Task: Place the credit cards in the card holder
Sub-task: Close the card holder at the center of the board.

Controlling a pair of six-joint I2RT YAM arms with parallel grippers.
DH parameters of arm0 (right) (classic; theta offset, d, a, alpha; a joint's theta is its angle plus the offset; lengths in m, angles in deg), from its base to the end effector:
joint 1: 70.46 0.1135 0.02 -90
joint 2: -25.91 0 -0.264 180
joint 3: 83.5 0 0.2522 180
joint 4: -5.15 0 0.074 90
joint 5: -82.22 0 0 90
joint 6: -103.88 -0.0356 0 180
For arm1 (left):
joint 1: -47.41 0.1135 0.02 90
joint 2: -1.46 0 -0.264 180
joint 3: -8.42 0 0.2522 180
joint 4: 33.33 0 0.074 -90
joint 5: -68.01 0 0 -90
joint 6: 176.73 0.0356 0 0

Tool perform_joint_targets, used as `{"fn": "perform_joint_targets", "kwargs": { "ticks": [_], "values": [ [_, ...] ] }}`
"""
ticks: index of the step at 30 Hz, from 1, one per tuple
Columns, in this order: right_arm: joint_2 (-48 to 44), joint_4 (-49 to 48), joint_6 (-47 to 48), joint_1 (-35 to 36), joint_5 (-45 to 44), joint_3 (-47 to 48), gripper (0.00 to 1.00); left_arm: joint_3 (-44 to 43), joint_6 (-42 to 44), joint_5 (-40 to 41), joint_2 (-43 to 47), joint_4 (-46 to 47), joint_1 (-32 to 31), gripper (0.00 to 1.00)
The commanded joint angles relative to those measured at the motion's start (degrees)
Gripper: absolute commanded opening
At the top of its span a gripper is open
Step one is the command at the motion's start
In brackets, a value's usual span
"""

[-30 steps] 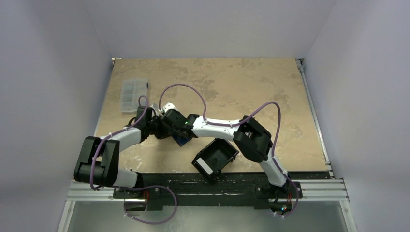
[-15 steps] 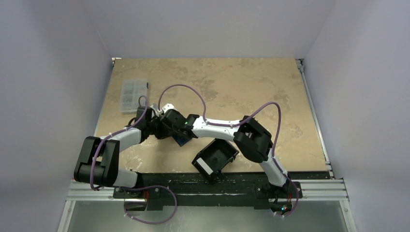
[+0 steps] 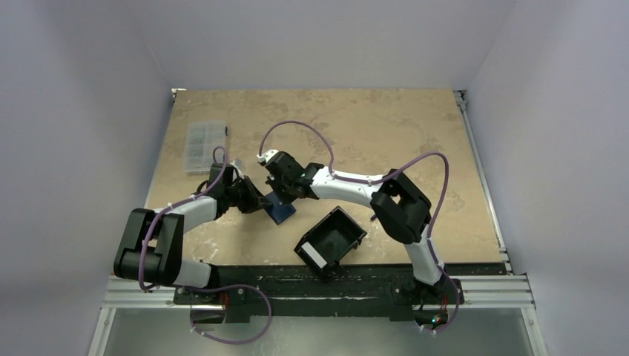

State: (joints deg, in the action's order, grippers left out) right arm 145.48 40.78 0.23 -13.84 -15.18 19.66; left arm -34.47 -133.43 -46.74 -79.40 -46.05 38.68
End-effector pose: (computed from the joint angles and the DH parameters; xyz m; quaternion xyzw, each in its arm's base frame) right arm 0.2566 0.3811 0.1857 -0.3261 0.8858 0.1369 0.3005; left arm 0.2392 -0.0518 0.1367 -0.2311 0.8933 -0.3315 0.1970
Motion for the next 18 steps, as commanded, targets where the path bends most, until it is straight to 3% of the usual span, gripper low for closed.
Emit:
{"fn": "perform_joint_targets", "kwargs": {
  "ticks": [1, 18],
  "values": [
    [-2.8, -2.3, -0.1, -2.1, 7.2, -2.4, 0.00, 1.2, 1.6, 0.4, -1.1, 0.9, 0.2, 0.09],
    [-0.6, -3.7, -0.2, -3.0, 15.8, -3.3, 0.00, 1.6, 1.5, -0.1, -1.0, 1.2, 0.2, 0.09]
  ]
}}
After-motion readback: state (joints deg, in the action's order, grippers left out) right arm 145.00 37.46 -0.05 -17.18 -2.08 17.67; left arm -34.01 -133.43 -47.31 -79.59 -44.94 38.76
